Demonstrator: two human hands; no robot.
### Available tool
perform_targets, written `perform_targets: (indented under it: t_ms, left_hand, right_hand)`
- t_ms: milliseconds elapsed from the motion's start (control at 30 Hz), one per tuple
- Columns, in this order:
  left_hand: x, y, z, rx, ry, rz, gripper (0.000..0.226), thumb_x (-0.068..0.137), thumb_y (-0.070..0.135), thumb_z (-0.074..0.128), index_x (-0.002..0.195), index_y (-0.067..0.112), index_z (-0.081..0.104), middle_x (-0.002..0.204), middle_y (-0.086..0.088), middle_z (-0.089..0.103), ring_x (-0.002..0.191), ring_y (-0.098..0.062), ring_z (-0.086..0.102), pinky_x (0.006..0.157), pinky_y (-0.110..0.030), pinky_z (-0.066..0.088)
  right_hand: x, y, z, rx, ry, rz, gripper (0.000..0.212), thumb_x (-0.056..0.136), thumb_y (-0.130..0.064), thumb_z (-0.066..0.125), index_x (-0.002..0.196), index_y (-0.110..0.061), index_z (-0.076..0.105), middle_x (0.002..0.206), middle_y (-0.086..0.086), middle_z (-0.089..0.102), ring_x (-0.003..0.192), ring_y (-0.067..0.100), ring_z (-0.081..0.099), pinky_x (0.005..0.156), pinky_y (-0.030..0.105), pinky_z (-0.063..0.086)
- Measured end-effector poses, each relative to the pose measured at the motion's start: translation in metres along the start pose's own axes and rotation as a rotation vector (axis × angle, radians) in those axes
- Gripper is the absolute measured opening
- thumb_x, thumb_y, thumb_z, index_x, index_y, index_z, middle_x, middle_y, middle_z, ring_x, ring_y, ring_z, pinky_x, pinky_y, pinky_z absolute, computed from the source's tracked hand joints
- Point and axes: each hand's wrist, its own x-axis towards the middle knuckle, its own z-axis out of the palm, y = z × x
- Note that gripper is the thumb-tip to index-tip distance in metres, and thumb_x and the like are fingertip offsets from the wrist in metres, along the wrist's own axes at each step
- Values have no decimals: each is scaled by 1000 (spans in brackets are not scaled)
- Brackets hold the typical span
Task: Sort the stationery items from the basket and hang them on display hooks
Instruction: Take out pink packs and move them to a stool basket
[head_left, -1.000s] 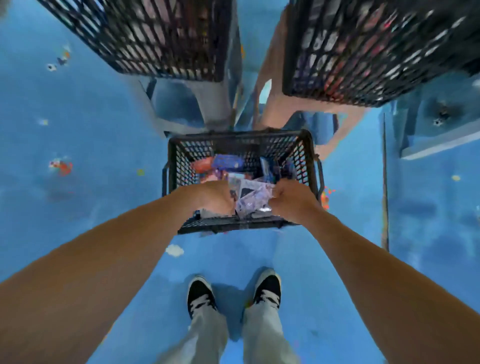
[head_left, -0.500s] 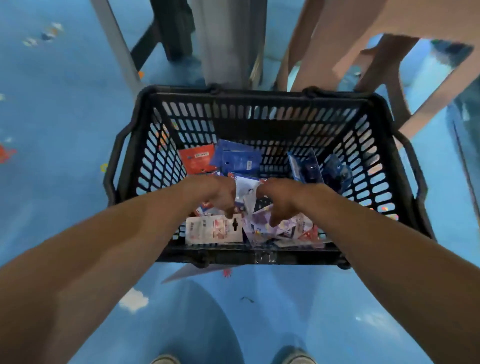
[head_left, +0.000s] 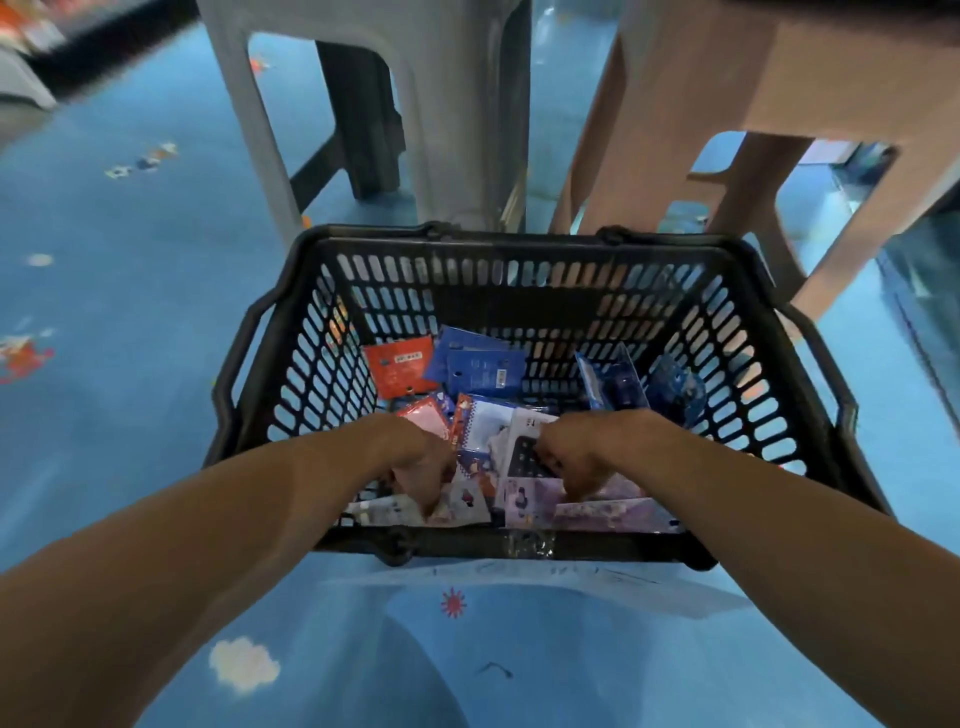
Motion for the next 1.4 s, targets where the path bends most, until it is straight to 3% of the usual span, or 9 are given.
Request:
perform_targets:
  t_ms: [100,233,467,633,767,900,1067,1233,1400]
  left_hand:
    - [-9,-17,-4,-152,34,-50,47,95,39,63,132,11,54,128,-10,62,107,-26,63,94,-41,56]
    - [-24,-21,-14,-601,226,32,24,103,36,45,95,19,61,93,-3,62,81,-16,58,70,-32,49]
    - [-37,-16,-36,-1526,463,167,19,93,6,46,111,2,50,90,-16,74,81,-32,76,74,-46,61]
    - [-41,-17,-48,-1746,459,230,75,94,73,47,122,6,66,111,-23,75,102,-39,73,97,-52,54]
    - [-53,-11,-50,-1791,318,353,96,76,96,39,95,12,83,116,-21,75,93,-31,75,85,-41,62]
    - [-60,0,-54,-1869,356,317,89,84,90,40,97,11,78,107,-19,77,87,-28,76,85,-37,59]
    - [-63,10,-50,-1854,426,213,94,88,88,36,136,11,62,126,-20,71,115,-31,67,112,-48,45]
    - [-66,8,-51,-1927,457,169,98,91,86,29,148,9,49,126,-21,66,117,-34,64,110,-47,46]
    - [-70,4,-55,-1848,322,190,112,80,96,31,131,2,65,126,-16,70,116,-33,67,109,-47,50]
  right_hand:
    - [-1,-1,-3,-4,-77,-18,19,89,-31,73,88,-28,54,91,-8,57,87,18,58,67,31,47]
    - [-7,3,-12,173,-138,6,30,85,-35,76,114,-29,68,114,-5,65,102,21,61,87,38,53]
    - [-21,18,-29,909,357,90,30,80,-14,83,88,-17,55,89,8,62,76,21,57,61,34,46]
    - [-24,0,-45,1420,570,74,36,85,0,78,87,-16,46,92,15,64,88,32,69,74,50,60]
    - [-18,-23,-48,1606,597,18,33,87,0,75,84,-16,47,104,21,69,105,38,71,84,53,60]
    - [-13,-42,-49,1523,644,-7,24,88,3,72,95,-14,57,98,10,67,93,27,68,71,41,59]
    - [-14,-57,-50,1463,618,-140,21,92,-1,66,108,-14,69,104,11,74,100,29,72,89,47,61]
    - [-19,-61,-54,1468,433,-224,24,91,-8,63,113,-17,67,101,2,75,99,18,72,89,36,58]
    - [-18,-65,-50,1082,576,-105,55,78,-16,86,121,-17,53,114,3,67,107,22,66,94,41,56]
